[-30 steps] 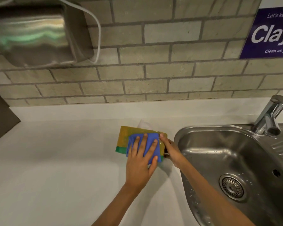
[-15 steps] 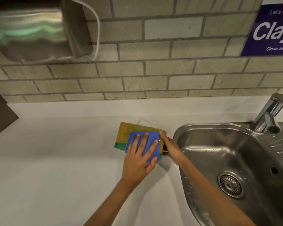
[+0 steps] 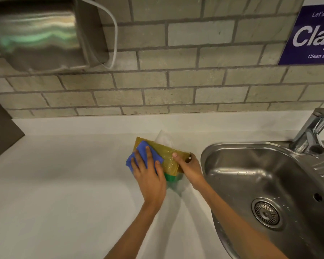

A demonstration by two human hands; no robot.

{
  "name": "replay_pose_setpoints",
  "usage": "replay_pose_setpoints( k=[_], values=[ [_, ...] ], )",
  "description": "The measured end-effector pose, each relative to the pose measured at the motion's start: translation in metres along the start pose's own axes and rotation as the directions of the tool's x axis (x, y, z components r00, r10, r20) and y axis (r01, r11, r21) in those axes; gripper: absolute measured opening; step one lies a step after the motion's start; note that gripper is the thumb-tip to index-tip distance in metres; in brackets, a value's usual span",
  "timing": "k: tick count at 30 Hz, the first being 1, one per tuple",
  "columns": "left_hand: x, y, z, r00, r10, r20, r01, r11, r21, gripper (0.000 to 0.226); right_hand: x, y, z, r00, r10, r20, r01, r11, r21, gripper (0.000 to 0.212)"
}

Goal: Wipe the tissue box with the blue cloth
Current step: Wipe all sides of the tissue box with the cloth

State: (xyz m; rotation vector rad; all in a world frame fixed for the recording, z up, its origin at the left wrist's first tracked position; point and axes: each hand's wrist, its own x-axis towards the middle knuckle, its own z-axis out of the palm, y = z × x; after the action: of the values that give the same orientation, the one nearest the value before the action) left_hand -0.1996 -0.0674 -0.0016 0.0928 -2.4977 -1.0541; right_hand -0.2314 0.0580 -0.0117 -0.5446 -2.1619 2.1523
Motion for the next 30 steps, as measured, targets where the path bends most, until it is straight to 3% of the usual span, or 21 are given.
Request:
replay_pose_setpoints(
  k=[3, 6, 11, 13, 15, 18, 23, 26, 28, 30],
  values=[
    [-0.025, 0.009, 0.006, 0.993, 0.095, 0.076, -0.092, 0.995, -0.045, 0.064, -0.003, -0.002, 0.003, 0.998, -0.055, -0.007, 0.055, 0.998, 0.011, 0.081],
    [-0.018, 0.011, 0.008, 0.998, -0.006, 0.061, 0.016, 0.989, -0.150, 0.051, -0.011, 0.000, 0.007, 0.995, -0.097, 0.033, 0.094, 0.993, 0.066, 0.085],
    [-0.003, 0.017, -0.003, 0.979, -0.197, 0.051, 0.203, 0.918, -0.341, 0.050, -0.022, 0.003, 0.019, 0.990, -0.139, 0.021, 0.133, 0.974, 0.185, 0.045],
    [-0.001, 0.016, -0.008, 0.942, -0.320, 0.107, 0.334, 0.847, -0.414, 0.051, -0.029, 0.001, 0.024, 0.983, -0.183, 0.004, 0.179, 0.968, 0.178, 0.046],
    [0.002, 0.013, -0.013, 0.868, -0.448, 0.215, 0.492, 0.713, -0.499, 0.056, -0.038, 0.000, 0.030, 0.972, -0.235, 0.002, 0.231, 0.958, 0.172, 0.057],
    [0.005, 0.004, -0.023, 0.773, -0.533, 0.343, 0.631, 0.591, -0.503, 0.072, -0.050, 0.006, 0.035, 0.957, -0.288, 0.019, 0.282, 0.947, 0.154, 0.066],
    [0.013, -0.012, -0.036, 0.746, -0.583, 0.324, 0.655, 0.551, -0.517, 0.066, -0.071, 0.017, 0.046, 0.939, -0.340, 0.041, 0.332, 0.934, 0.135, 0.066],
    [0.019, -0.018, -0.039, 0.742, -0.618, 0.259, 0.647, 0.558, -0.520, 0.060, -0.082, 0.022, 0.053, 0.932, -0.356, 0.067, 0.347, 0.931, 0.114, 0.083],
    [0.019, -0.023, -0.040, 0.740, -0.634, 0.225, 0.635, 0.550, -0.542, 0.058, -0.088, 0.026, 0.058, 0.929, -0.358, 0.099, 0.346, 0.931, 0.113, 0.069],
    [0.017, -0.028, -0.042, 0.735, -0.643, 0.217, 0.627, 0.521, -0.579, 0.058, -0.093, 0.029, 0.061, 0.923, -0.366, 0.119, 0.353, 0.928, 0.119, 0.076]
  ],
)
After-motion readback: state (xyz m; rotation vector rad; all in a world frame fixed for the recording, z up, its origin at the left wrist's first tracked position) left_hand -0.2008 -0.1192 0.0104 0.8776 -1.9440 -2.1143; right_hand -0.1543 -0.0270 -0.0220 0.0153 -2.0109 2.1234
